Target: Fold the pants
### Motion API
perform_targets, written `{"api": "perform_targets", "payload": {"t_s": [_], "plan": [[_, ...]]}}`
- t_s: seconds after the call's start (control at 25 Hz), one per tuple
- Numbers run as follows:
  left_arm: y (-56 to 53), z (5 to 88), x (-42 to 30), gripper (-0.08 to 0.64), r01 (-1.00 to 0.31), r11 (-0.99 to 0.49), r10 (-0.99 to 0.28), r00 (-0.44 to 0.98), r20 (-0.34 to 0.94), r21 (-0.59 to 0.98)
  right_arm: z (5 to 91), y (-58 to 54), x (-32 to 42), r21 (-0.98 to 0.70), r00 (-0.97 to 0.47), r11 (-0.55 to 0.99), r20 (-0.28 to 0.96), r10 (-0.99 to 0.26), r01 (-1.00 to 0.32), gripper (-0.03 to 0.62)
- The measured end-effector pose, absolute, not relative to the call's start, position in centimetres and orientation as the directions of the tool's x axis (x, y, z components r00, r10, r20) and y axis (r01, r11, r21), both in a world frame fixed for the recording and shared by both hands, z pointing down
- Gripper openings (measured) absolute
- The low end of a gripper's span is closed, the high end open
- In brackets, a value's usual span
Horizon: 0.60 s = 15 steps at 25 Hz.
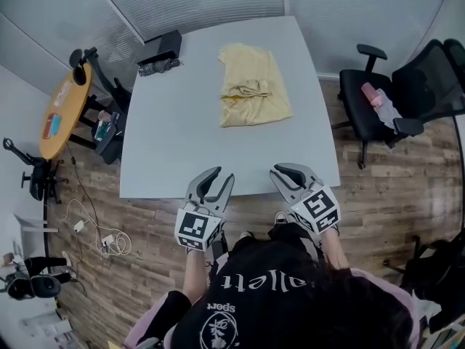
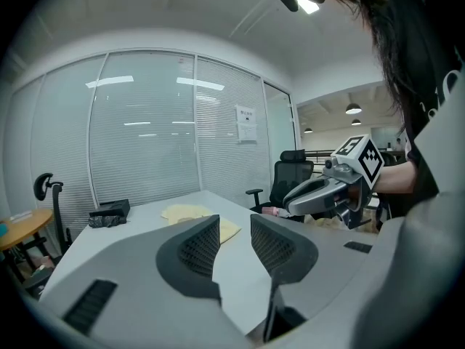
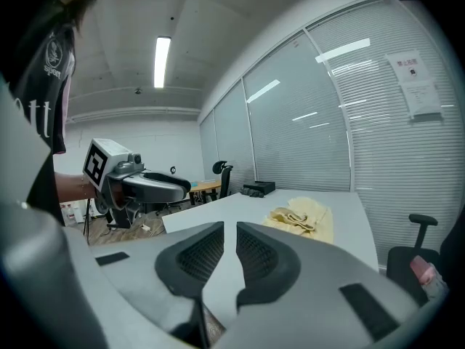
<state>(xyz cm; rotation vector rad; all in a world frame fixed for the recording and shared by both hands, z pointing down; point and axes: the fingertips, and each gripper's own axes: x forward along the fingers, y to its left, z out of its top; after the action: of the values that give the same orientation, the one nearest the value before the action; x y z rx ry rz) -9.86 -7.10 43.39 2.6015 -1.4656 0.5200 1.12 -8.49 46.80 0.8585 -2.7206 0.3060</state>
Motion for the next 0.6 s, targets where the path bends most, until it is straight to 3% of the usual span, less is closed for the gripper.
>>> {"api": "perform_targets", "payload": {"t_s": [0.6], "plan": [[2.3, 41.8, -15.1, 0.067, -0.780, -0.624, -0.759, 0.591, 0.274, -0.045, 45.3, 0.8, -6.0, -0.084, -0.728, 0.746, 0.313, -0.610, -0.661, 0.035]]}}
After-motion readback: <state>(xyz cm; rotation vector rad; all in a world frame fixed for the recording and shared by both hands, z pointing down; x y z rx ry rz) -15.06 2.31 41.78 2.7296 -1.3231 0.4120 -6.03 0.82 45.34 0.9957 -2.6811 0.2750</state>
